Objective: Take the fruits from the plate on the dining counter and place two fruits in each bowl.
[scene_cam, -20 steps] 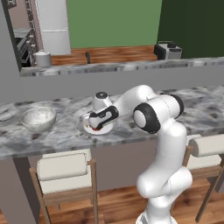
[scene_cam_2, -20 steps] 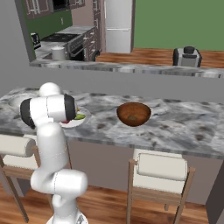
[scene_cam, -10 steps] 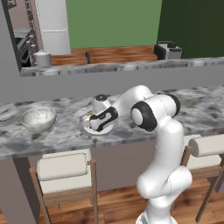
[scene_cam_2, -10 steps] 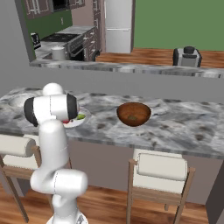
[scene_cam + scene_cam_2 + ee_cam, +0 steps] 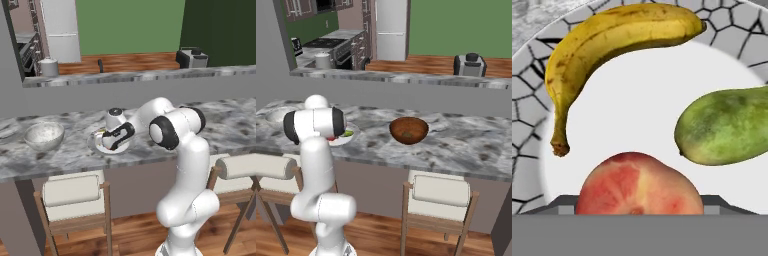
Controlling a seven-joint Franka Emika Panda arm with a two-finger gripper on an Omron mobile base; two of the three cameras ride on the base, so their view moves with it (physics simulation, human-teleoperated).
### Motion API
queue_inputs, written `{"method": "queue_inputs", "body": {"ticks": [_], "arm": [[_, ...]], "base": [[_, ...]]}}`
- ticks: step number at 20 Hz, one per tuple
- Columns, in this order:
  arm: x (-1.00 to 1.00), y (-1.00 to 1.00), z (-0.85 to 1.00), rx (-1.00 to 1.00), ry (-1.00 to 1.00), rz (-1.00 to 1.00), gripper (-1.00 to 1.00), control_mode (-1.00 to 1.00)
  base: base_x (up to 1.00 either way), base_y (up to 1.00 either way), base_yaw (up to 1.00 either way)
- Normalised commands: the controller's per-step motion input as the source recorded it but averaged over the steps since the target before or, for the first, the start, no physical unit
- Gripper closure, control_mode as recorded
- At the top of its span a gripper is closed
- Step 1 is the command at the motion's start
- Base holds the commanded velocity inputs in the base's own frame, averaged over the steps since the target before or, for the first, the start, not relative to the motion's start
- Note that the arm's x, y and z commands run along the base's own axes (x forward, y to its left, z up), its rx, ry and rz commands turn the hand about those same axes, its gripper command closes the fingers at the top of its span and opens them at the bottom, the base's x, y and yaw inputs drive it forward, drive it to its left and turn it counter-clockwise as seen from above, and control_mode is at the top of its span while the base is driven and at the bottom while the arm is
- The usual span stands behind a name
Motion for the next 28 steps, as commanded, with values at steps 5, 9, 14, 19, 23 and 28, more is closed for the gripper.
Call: {"method": "queue_inputs", "body": {"ticks": [5, 9, 14, 19, 23, 28], "arm": [[0.00, -0.21, 0.22, 0.00, -0.06, 0.05, 1.00, -1.00], [-0.02, -0.09, 0.53, 0.00, -0.04, 0.00, 1.00, -1.00], [-0.09, -0.30, 0.66, 0.00, -0.06, 0.00, 1.00, -1.00], [-0.28, -0.68, 0.45, 0.00, -0.06, 0.00, 1.00, -1.00], [-0.13, -0.92, 0.18, 0.00, 0.00, -0.01, 1.00, -1.00], [-0.23, -1.00, 0.22, 0.00, 0.00, -0.03, 1.00, -1.00]], "base": [[0.00, 0.00, 0.00], [0.00, 0.00, 0.00], [0.00, 0.00, 0.00], [0.00, 0.00, 0.00], [0.00, 0.00, 0.00], [0.00, 0.00, 0.00]]}}
